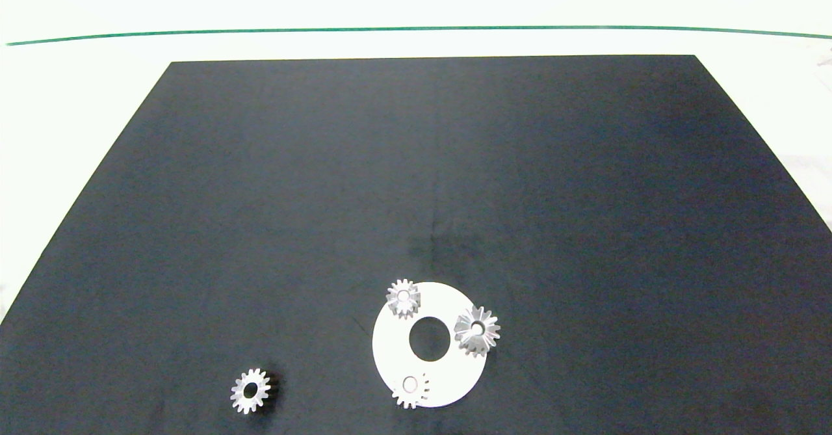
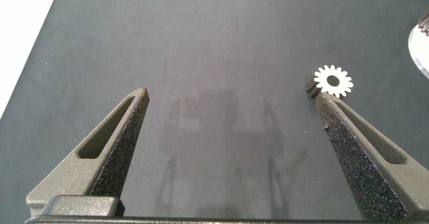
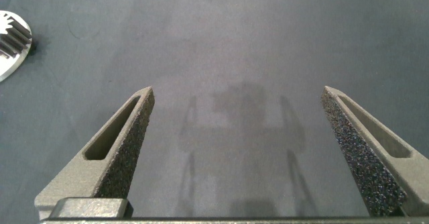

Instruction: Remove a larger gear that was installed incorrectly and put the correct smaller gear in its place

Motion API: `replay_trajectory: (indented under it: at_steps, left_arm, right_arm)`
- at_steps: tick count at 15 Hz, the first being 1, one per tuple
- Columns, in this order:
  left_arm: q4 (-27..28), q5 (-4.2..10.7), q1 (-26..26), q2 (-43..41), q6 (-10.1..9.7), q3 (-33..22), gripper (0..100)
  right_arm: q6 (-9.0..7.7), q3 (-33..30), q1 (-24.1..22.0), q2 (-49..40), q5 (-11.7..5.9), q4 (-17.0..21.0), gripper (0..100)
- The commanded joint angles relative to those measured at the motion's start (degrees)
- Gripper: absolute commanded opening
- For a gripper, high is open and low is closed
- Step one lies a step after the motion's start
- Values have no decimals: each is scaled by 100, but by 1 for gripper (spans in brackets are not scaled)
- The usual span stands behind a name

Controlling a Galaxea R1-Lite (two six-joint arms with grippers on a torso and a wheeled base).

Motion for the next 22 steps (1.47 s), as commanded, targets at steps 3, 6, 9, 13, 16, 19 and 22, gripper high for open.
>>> replay_trajectory:
  at_steps: [3,6,9,13,16,19,22]
  left_arm:
    - [-5,4,8,7,5,0,100]
    - [-5,4,8,7,-4,0,100]
    - [-5,4,8,25,-4,-9,100]
    - [619,109,-10,508,216,-800,100]
    - [1700,100,17,1818,321,-2188,100]
    - [1762,162,17,4340,910,-4245,100]
    - [2113,531,-19,5685,989,-6012,100]
  right_arm:
    - [-24,0,1,8,-15,7,100]
    - [-15,0,1,8,-41,7,100]
    - [-24,0,1,8,-77,16,100]
    - [-68,-132,10,123,-94,42,100]
    - [-76,-1072,28,1081,-77,358,100]
    - [-771,-2347,177,2882,90,587,100]
    - [-1324,-3023,933,4025,152,604,100]
